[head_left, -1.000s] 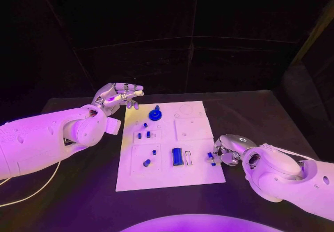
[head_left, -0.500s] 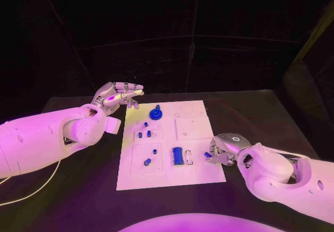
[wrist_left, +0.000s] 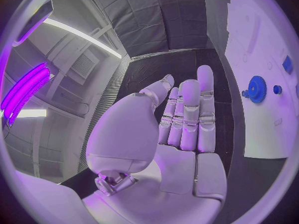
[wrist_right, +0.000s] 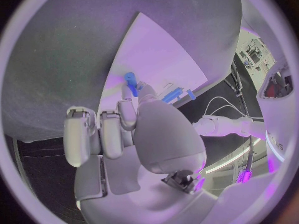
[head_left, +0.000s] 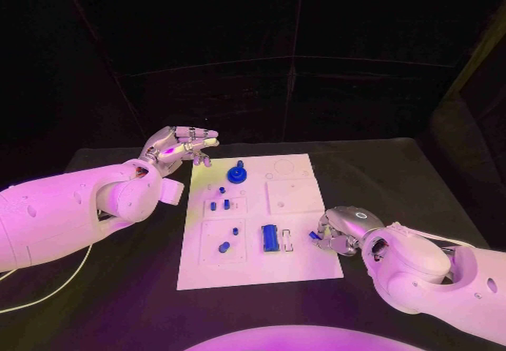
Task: Assemble the parts on the task board
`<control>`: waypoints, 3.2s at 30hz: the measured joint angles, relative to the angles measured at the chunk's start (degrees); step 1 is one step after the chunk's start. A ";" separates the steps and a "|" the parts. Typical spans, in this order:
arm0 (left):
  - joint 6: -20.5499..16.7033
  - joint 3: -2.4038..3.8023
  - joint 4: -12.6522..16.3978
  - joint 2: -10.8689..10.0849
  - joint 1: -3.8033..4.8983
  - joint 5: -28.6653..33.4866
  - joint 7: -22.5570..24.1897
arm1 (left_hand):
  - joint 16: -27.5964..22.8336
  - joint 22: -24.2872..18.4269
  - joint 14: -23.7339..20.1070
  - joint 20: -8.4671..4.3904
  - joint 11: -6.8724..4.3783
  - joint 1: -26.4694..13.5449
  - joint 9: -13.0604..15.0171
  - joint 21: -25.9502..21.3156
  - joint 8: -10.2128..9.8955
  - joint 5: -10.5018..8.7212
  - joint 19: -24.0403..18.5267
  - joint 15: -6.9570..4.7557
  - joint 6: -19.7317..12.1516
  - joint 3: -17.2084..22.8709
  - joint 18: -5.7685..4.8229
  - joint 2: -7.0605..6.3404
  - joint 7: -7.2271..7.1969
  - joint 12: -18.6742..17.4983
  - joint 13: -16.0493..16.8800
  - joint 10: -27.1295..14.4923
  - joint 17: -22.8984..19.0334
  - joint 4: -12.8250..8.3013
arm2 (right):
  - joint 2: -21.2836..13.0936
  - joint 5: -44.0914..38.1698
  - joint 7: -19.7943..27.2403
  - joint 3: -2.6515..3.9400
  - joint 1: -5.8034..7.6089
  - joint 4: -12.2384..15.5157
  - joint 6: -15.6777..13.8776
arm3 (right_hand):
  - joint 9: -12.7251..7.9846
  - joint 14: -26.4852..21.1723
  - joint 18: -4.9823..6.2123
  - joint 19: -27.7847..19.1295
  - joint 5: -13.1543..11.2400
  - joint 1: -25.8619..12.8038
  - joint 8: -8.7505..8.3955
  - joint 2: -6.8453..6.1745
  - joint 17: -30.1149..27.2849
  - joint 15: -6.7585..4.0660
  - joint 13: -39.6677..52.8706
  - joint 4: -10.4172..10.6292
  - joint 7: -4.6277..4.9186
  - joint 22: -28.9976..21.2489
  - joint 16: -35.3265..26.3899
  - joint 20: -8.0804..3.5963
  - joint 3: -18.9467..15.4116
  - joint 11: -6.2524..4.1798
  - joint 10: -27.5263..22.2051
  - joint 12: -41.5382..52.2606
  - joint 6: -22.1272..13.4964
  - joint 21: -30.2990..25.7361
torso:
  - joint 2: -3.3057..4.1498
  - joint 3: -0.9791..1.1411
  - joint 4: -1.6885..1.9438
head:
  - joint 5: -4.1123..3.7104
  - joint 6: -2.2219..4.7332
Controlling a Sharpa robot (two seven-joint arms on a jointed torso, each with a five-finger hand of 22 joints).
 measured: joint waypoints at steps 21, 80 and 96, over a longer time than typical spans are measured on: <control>0.10 -0.01 0.11 0.05 -0.01 0.00 -0.04 | 0.00 0.01 0.00 0.00 0.00 0.29 0.00 0.00 0.00 0.00 0.00 0.00 0.00 0.00 0.00 0.29 0.00 0.00 0.01 0.00 -0.05 0.00 | 2.98 7.30 0.45 -0.22 -0.32 0.86 -8.75 | 0.19 0.00 0.00 0.00 -5.05 0.75 -1.50 -4.47 -0.01 -0.27 1.87 1.49 0.66 0.00 0.23 0.00 8.50 0.21 0.21 1.10 0.72 0.23 | 0.07 -0.08 -0.04 | 0.64 -0.16; 0.97 0.00 0.09 0.50 0.01 0.00 -0.72 | 0.00 0.16 -0.41 -0.18 0.00 2.50 0.00 0.00 0.43 0.27 0.18 0.00 -0.20 1.35 0.00 1.44 0.21 0.50 -0.12 -0.41 -0.78 -1.98 | 8.78 9.38 -3.15 -0.09 -0.17 -2.01 -9.02 | 2.05 0.20 -0.01 -0.15 -3.10 -9.46 -0.42 -5.09 -0.02 -0.63 2.23 5.84 -1.23 0.00 0.67 -0.56 9.32 -1.20 2.46 1.72 4.73 0.71 | 0.03 -0.03 -0.15 | 0.82 -0.12; 1.43 0.00 0.11 0.50 0.01 0.00 -1.09 | 0.00 0.21 -0.41 -0.18 0.00 2.50 0.00 0.00 0.43 0.27 0.18 0.01 -0.20 1.35 0.00 1.44 0.21 0.50 -0.12 -0.41 -0.85 -1.98 | 8.89 9.27 -3.51 -0.17 -0.25 -2.48 -8.52 | 3.51 0.21 -0.01 -0.12 -0.46 -13.49 1.09 -3.83 -0.02 -1.03 2.26 6.33 -2.05 0.00 0.67 -0.96 7.44 -1.82 3.08 2.39 5.56 0.70 | 0.03 -0.02 -0.18 | 0.76 -0.07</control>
